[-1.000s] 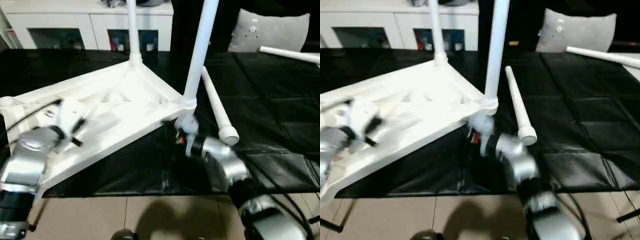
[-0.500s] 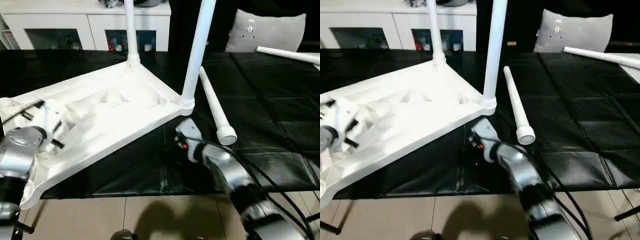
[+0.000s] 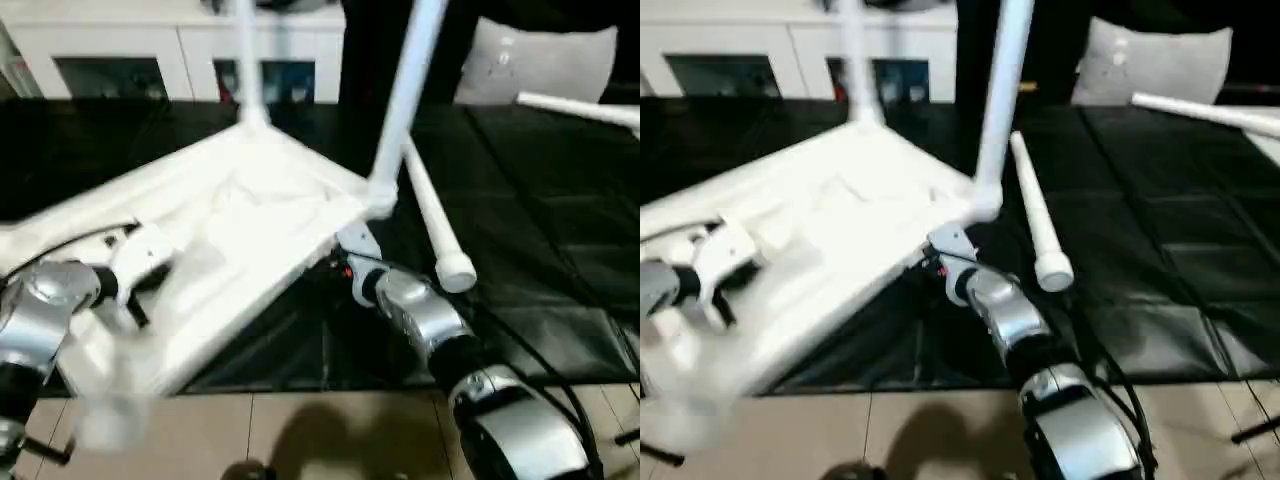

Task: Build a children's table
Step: Rotate table base

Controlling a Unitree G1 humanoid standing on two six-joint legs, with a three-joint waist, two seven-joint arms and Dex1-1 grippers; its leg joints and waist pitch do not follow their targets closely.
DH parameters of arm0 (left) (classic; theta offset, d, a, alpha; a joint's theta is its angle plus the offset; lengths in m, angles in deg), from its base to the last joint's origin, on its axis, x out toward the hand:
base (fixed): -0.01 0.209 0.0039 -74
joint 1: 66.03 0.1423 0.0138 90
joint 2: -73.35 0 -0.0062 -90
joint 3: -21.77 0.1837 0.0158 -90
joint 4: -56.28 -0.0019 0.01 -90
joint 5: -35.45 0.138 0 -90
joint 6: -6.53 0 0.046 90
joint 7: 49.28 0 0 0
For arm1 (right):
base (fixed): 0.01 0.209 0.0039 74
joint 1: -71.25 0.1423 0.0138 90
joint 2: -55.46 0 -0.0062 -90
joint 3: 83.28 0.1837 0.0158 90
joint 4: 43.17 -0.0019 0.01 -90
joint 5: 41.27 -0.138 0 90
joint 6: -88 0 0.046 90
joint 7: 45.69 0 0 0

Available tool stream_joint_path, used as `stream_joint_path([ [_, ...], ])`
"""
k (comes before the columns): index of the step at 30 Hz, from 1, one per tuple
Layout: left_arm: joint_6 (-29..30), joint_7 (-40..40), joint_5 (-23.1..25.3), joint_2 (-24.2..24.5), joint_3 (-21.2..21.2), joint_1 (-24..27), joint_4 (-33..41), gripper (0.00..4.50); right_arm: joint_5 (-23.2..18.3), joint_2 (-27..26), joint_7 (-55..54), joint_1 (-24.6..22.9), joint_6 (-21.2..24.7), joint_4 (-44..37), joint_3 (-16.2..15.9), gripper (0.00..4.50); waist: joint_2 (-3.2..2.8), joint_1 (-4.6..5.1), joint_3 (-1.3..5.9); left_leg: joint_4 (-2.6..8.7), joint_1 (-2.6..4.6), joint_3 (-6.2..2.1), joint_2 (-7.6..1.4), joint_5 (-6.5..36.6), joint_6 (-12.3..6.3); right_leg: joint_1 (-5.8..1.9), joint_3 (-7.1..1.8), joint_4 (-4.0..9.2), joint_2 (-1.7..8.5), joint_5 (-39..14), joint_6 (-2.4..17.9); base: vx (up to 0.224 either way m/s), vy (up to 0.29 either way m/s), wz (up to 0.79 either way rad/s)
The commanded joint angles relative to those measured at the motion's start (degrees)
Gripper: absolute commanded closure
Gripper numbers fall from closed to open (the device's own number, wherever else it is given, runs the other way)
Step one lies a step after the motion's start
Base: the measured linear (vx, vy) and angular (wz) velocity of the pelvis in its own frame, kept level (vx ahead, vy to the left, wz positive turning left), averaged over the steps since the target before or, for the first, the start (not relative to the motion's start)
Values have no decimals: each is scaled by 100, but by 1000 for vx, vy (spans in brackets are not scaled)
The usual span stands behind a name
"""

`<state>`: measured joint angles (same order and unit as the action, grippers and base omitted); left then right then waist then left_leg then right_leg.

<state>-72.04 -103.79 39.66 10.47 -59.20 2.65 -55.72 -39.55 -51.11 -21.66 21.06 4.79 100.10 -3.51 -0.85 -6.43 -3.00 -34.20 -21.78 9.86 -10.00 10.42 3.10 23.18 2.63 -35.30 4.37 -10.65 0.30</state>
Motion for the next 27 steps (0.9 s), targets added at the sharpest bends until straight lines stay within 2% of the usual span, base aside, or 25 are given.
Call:
stream_joint_path([
  [1, -114, -319, -206, -185, 251, 32, 206, 449, 9, -152, 21, 122, -41, 133, -44, 0, -171, 24, 339, 559, 167, -132, -302, 2260, 495, -166, -256, 354, 424, -1211, 1265, 0, 0, 0],
  [2, -55, -493, -369, -295, 280, 91, 473, 449, -13, -196, 33, 158, -87, 165, -36, 0, -189, 28, 341, 562, 171, -139, -316, 2309, 534, -163, -263, 346, 433, -1241, 1261, 0, 0, 0],
  [6, -51, -612, -532, -478, 330, 106, 726, 449, -3, -229, 23, 207, -120, 217, -25, 0, -175, 36, 350, 554, 165, -123, -298, 2128, 483, -168, -253, 337, 390, -971, 1284, 0, 0, 0],
  [7, -42, -568, -603, -672, 360, 25, 792, 449, 16, -243, 22, 239, -138, 244, -8, 0, -179, 38, 356, 549, 158, -118, -296, 2043, 463, -178, -254, 326, 389, -860, 1300, 0, 0, 0],
  [12, 186, -870, -864, -1042, 457, -136, 1011, 449, 38, -206, 4, 347, -210, 333, 78, 0, -187, 27, 361, 542, 167, -108, -288, 2041, 491, -187, -249, 332, 387, -908, 1326, 0, 0, 0],
  [16, 232, -936, -888, -1174, 522, -184, 1050, 449, 60, -165, -58, 398, -285, 378, 129, 0, -183, 25, 385, 513, 134, -98, -279, 1695, 401, -225, -237, 294, 379, -487, 1389, 0, 0, 0],
  [17, 214, -915, -854, -1243, 538, -223, 1002, 449, 55, -151, -81, 429, -307, 400, 166, 0, -165, 58, 390, 498, 117, -91, -270, 1532, 344, -249, -235, 285, 377, -296, 1415, 0, 0, 0],
  [18, 149, -877, -787, -1339, 565, -285, 906, 449, 46, -132, -117, 477, -337, 430, 219, 0, -179, 67, 392, 492, 112, -94, -269, 1490, 332, -256, -232, 280, 381, -265, 1431, 0, 0, 0],
  [22, -241, -336, -397, -1573, 565, -548, 406, 449, 35, -87, -182, 553, -392, 397, 305, 0, -158, 111, 376, 487, 95, -93, -258, 1489, 238, -278, -228, 310, 377, -412, 1424, 0, 0, 0],
  [23, -399, 226, -171, -1741, 486, -769, 32, 449, 25, -41, -229, 579, -416, 327, 359, 0, -147, 129, 375, 485, 105, -91, -257, 1524, 235, -273, -230, 324, 376, -511, 1400, 0, 0, 0],
  [25, -593, 871, 66, -1901, 411, -1039, -383, 449, 19, 51, -306, 603, -428, 184, 426, 0, -142, 127, 373, 479, 123, -88, -259, 1600, 222, -268, -237, 344, 373, -677, 1339, 0, 0, 0],
  [27, -690, 1169, 159, -1974, 380, -1175, -596, 449, 27, 135, -388, 614, -423, 32, 472, 0, -142, 123, 382, 479, 113, -102, -267, 1549, 189, -276, -238, 341, 390, -680, 1279, 0, 0, 0],
])
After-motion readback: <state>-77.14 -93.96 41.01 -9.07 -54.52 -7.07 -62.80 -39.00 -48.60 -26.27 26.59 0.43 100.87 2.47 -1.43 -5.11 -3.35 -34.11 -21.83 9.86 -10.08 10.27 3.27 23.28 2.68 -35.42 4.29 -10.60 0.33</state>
